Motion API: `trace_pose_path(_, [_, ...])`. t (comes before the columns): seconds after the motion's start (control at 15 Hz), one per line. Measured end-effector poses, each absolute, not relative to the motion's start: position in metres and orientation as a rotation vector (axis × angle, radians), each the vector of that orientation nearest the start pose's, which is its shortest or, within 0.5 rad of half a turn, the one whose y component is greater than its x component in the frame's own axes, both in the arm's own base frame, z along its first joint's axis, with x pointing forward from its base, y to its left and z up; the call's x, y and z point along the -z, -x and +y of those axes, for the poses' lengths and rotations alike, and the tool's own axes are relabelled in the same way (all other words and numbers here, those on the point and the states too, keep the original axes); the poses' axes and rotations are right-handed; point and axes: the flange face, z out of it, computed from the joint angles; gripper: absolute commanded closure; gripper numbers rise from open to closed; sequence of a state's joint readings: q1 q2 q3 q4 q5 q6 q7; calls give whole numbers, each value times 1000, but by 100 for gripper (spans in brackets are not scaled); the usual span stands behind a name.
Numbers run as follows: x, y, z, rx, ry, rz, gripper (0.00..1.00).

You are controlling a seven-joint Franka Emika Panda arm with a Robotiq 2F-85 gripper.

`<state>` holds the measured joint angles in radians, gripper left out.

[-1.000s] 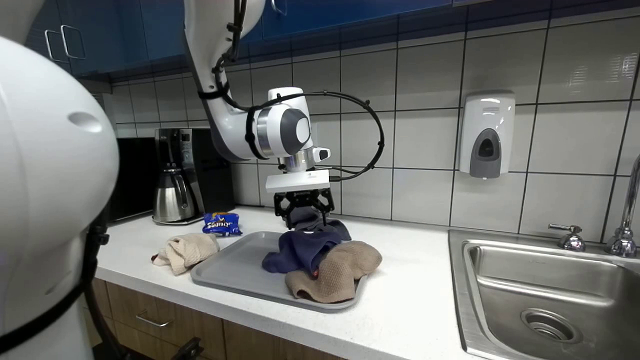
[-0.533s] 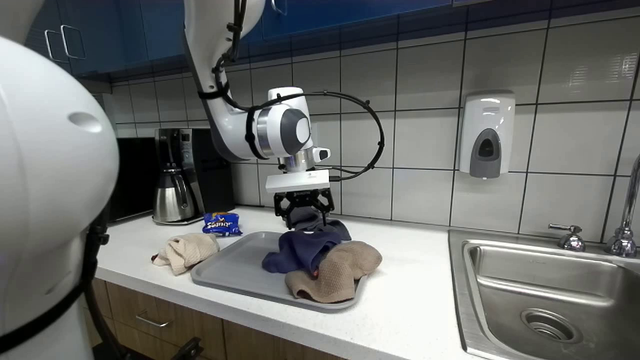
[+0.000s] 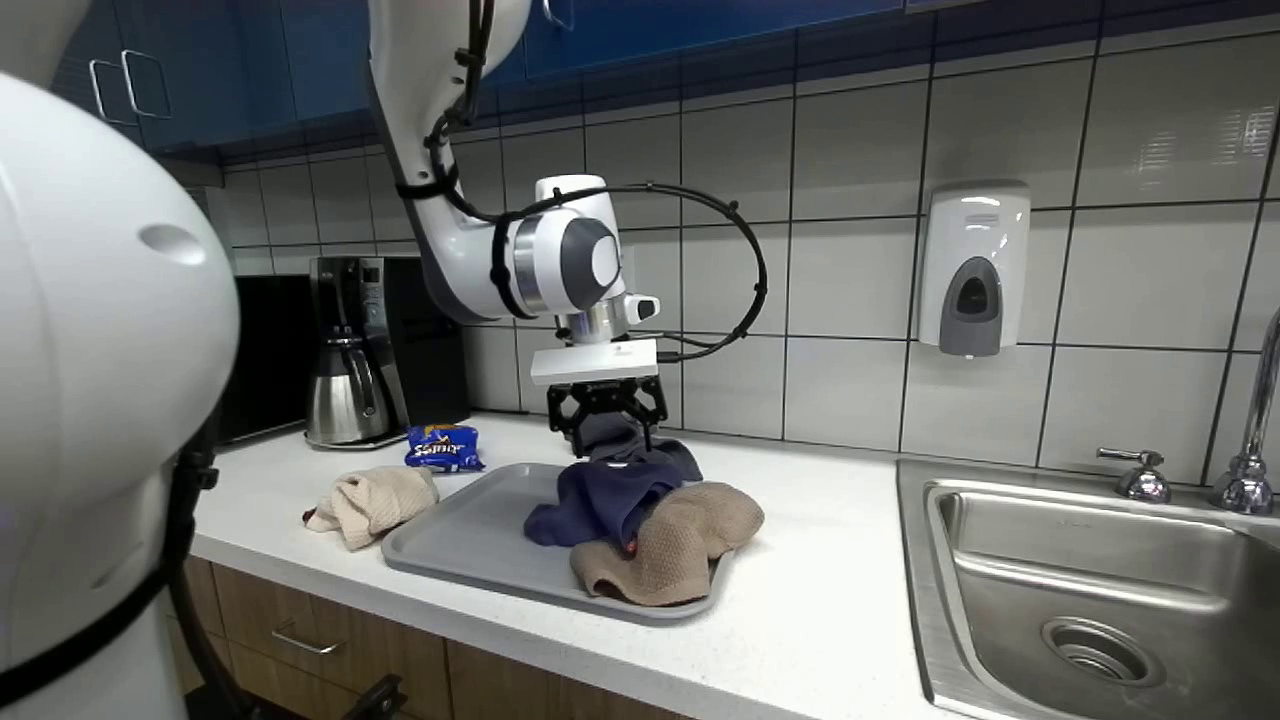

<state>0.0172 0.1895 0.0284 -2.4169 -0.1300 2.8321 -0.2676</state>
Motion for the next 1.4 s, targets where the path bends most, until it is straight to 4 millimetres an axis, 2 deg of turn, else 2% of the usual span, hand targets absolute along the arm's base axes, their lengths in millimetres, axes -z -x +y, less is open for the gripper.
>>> trace_pose_path(0.6, [-268, -553, 56, 449, 3116, -596, 0])
trace_pose_path(0.93, [-260, -582, 68, 481, 3133, -526, 0])
trace_pose_path(1.4, [-245, -627, 84, 532, 3141, -538, 0])
